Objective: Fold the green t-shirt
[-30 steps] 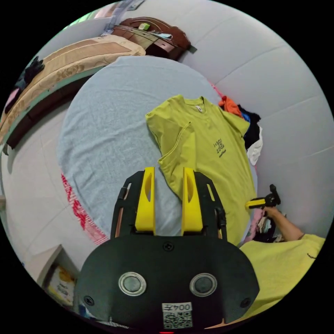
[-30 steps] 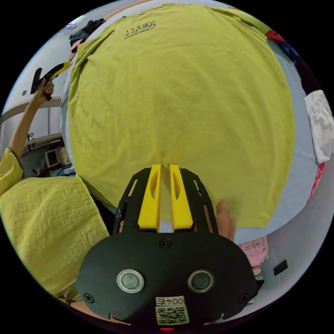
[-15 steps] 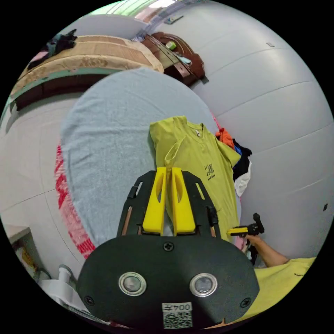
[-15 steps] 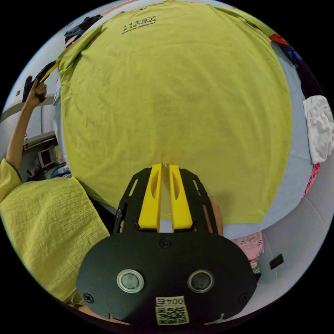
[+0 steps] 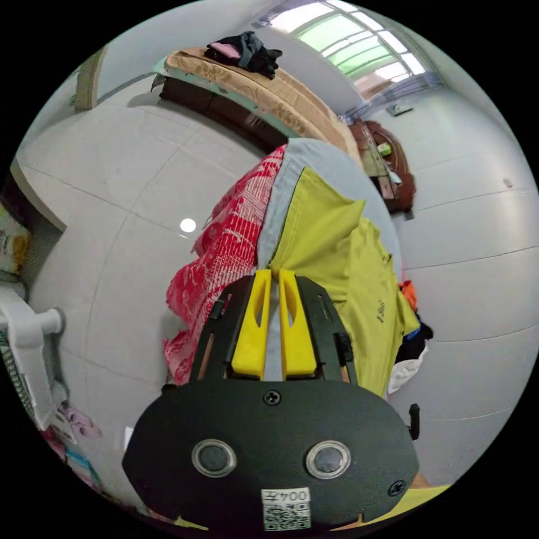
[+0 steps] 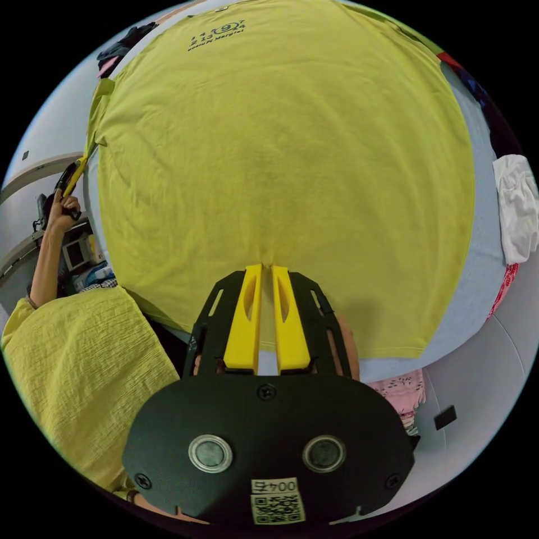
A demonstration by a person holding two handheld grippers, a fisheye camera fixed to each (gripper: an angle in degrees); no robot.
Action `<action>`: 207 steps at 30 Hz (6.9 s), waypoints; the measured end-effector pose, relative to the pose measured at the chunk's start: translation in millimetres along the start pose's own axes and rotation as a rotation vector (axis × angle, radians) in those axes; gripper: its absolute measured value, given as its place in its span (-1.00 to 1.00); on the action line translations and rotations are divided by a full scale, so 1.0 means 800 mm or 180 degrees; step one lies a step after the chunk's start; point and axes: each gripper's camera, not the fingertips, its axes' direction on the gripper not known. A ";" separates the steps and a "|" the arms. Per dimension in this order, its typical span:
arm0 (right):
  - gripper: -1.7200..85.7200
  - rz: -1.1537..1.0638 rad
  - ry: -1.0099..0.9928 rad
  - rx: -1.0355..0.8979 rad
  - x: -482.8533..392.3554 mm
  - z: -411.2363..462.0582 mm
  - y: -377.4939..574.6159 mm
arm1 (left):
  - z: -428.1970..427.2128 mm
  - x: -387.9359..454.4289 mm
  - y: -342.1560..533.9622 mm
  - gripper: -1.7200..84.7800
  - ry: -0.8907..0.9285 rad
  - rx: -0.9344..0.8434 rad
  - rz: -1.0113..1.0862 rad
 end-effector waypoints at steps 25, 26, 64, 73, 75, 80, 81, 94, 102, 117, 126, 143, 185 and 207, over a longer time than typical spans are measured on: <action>-0.86 0.0060 0.0213 0.0186 -0.014 -0.016 0.009 | 0.141 0.245 -0.077 -0.76 -0.1503 -0.1320 0.3904; -0.86 0.0058 0.0245 0.0168 -0.016 -0.017 0.007 | 0.141 0.244 -0.075 -0.79 -0.1485 -0.1311 0.3903; -0.85 0.0148 0.0177 0.0172 0.004 -0.051 -0.025 | 0.082 0.160 0.181 -0.89 -0.1265 -0.1095 0.3185; -0.85 0.0068 0.0122 0.0490 0.010 -0.056 -0.009 | 0.089 0.216 0.276 -0.86 -0.0622 -0.1281 0.3162; -0.83 -0.0012 0.0039 0.0576 0.010 -0.057 -0.004 | 0.124 0.254 0.327 -0.86 -0.0454 -0.1519 0.3314; -0.74 -0.0373 -0.0014 0.0624 0.009 -0.060 0.007 | 0.217 0.330 0.463 -0.89 -0.0337 -0.2134 0.3455; -0.73 -0.0449 0.0069 0.0633 0.011 -0.063 0.014 | 0.233 0.343 0.493 -0.89 -0.0416 -0.2213 0.3504; -0.90 -0.0680 0.0740 0.0553 0.126 -0.077 0.050 | 0.316 0.397 0.622 -0.92 -0.1346 -0.2170 0.3206; -0.97 -0.0783 0.0730 0.0484 0.126 -0.069 0.032 | 0.356 0.426 0.639 -0.92 -0.1681 -0.2385 0.3155; -0.78 -0.0374 -0.0319 0.1125 0.147 -0.099 0.039 | 0.394 0.436 0.653 -0.93 -0.1470 -0.2523 0.3243; -0.61 -0.1339 0.1516 0.2024 0.151 -0.272 -0.094 | 0.402 0.439 0.671 -0.93 -0.1641 -0.2242 0.2807; -0.73 -0.2153 0.3485 0.1086 0.121 -0.292 -0.452 | 0.424 0.457 0.706 -0.93 -0.2217 -0.1759 0.1944; -0.65 -0.0875 0.0417 0.3119 0.456 -0.478 -0.065 | 0.448 0.447 0.699 -0.94 -0.2301 -0.1826 0.1714; -0.71 -0.2295 0.2132 0.2306 0.126 -0.238 -0.272 | 0.430 0.416 0.692 -0.94 -0.1955 -0.1741 0.1568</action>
